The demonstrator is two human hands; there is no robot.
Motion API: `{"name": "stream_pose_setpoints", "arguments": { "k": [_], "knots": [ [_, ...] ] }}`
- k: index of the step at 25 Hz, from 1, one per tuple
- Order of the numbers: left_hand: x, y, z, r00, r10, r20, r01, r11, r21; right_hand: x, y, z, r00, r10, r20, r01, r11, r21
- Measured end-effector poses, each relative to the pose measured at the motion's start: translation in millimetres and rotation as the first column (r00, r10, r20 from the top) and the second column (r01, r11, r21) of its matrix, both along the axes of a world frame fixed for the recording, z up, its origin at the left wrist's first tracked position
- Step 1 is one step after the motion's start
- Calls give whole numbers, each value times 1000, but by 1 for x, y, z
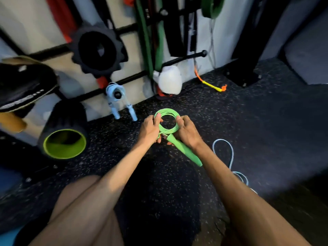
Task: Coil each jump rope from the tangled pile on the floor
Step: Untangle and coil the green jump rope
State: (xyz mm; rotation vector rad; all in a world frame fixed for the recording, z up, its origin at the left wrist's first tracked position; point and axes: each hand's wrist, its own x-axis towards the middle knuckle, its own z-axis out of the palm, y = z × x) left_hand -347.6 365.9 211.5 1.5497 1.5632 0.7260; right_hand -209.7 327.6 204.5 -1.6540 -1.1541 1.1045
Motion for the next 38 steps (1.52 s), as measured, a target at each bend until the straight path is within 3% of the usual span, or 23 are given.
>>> {"name": "stream_pose_setpoints", "arguments": {
  "k": [3,8,11,22,25,29,33,36,38],
  "knots": [
    [-46,12,3,991,132,13,-132,991,-1,-43,29,-2,993,105,52,-108,993,54],
    [-95,15,3,934,306,185,-314,949,14,-93,64,4,959,257,121,-272,955,122],
    [-108,28,-4,913,363,185,-381,922,73,-108,87,4,937,298,180,-327,931,161],
    [-115,135,-38,863,483,149,-501,855,130,-128,199,-27,937,248,245,-303,927,221],
    [-123,162,-53,832,497,244,-540,828,154,-137,230,-47,953,247,177,-281,937,206],
    [-130,193,-92,827,494,267,-560,765,318,-148,260,-69,961,243,-129,-228,966,120],
    [-141,229,-113,810,577,109,-583,770,259,-164,286,-77,950,186,-249,-172,982,77],
    [-151,249,-99,805,576,145,-593,791,152,-170,306,-81,927,157,-342,-155,987,33],
    [-151,252,-93,822,566,71,-570,812,124,-170,312,-81,920,137,-367,-151,989,-7]
  ]
}}
